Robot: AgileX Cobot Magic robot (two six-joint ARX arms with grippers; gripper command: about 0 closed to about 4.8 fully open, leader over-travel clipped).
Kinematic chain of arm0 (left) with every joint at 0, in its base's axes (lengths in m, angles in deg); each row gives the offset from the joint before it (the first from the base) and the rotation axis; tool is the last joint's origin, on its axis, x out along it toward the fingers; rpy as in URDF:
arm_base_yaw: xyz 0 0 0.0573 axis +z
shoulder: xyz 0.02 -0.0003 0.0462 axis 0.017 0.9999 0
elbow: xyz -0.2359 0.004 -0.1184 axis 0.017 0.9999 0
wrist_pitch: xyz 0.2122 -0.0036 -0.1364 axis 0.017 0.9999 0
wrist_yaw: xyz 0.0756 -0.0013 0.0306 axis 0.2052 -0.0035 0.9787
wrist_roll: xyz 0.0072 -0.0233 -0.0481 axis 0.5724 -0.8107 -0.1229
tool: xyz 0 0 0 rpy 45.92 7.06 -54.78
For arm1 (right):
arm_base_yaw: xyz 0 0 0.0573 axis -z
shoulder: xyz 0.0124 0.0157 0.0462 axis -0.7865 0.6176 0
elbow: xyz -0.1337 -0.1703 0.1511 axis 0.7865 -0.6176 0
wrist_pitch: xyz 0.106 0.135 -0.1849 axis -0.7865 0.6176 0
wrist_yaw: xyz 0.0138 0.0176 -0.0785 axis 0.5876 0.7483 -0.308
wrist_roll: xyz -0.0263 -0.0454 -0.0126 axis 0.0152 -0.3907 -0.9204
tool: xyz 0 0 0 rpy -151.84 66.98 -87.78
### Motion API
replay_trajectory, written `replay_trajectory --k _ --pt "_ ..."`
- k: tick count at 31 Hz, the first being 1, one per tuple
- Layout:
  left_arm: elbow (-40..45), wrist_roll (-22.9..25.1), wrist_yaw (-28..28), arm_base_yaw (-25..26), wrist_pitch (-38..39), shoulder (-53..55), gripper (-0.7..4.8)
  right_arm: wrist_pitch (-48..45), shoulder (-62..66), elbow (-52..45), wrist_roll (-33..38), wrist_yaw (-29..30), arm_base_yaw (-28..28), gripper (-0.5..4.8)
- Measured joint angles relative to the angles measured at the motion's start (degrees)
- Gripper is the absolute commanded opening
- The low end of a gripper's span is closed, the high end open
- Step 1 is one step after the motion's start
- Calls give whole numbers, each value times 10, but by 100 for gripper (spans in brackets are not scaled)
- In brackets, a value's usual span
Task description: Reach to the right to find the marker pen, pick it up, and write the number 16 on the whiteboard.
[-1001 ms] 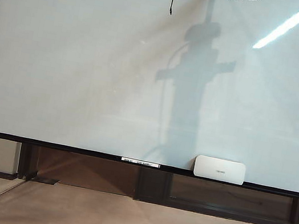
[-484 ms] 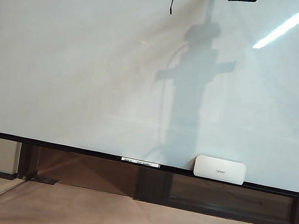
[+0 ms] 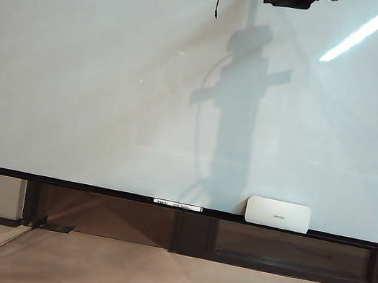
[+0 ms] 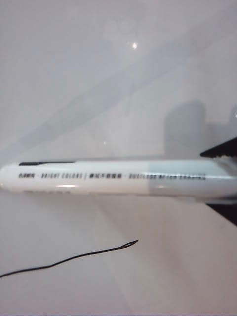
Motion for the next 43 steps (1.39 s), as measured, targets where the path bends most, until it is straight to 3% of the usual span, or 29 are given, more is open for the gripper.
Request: replay_trajectory --k 18,34,43 --pt "0 9 0 0 -5 -5 -6 25 8 14 0 40 12 -5" --pt "0 9 0 0 -12 -5 -6 202 35 13 0 45 14 -5" --pt "0 9 0 0 -13 -5 -6 206 42 12 0 15 13 -5"
